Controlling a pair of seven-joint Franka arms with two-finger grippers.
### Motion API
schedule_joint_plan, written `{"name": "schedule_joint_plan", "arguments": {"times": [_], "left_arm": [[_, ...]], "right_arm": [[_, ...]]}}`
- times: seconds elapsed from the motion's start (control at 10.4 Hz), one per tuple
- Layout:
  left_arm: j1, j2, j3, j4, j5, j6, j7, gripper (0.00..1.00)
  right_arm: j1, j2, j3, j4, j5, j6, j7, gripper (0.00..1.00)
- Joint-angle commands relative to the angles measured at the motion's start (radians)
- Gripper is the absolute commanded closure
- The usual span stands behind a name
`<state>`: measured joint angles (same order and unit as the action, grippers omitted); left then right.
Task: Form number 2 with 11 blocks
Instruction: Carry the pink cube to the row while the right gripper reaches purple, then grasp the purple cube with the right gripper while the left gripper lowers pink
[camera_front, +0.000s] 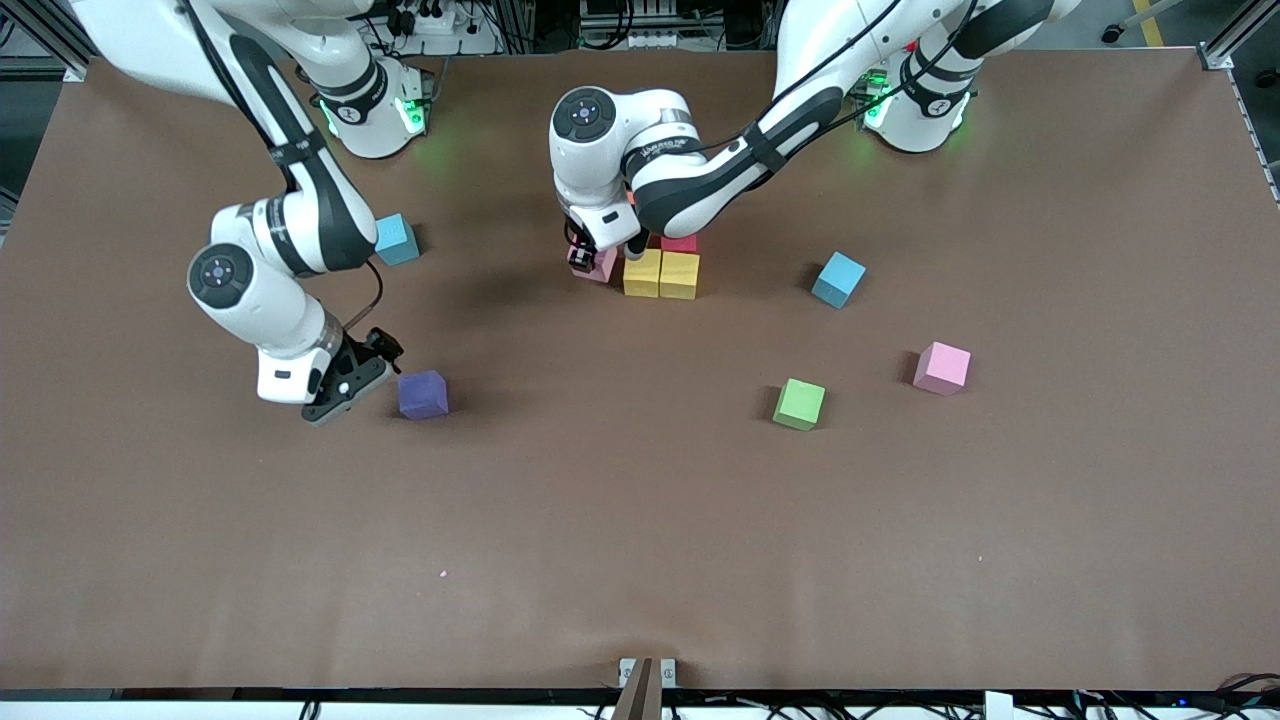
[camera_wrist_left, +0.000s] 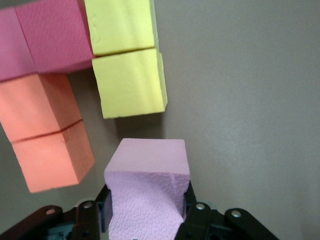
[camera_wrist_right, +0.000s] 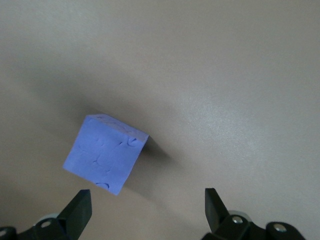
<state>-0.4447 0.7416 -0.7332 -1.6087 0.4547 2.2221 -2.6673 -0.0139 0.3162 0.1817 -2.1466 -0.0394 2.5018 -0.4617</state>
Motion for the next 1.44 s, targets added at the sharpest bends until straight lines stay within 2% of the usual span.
{"name": "schedule_joint_plan", "arguments": {"times": [0.0,0.87,1.35], "left_arm": [[-0.015,0.004,0.015,0.010,-0.021,0.039,-0.063,0.63],[-0.028,0.051,0.049,-0.059,-0.007,0.159,-0.195,0.63],[-0.012,0.041,0.051,-0.128,-0.002,0.203,-0.236,0.63]], "right_arm": [[-0.020,0.034,0.018,0.020,0.016,-0.018,0.065,0.00],[-0.020,0.070,0.022,0.024,0.015,-0.014,0.084,0.00],[-0.009,0.073,0.087,0.030,0.003,-0.023,0.313,0.00]]}}
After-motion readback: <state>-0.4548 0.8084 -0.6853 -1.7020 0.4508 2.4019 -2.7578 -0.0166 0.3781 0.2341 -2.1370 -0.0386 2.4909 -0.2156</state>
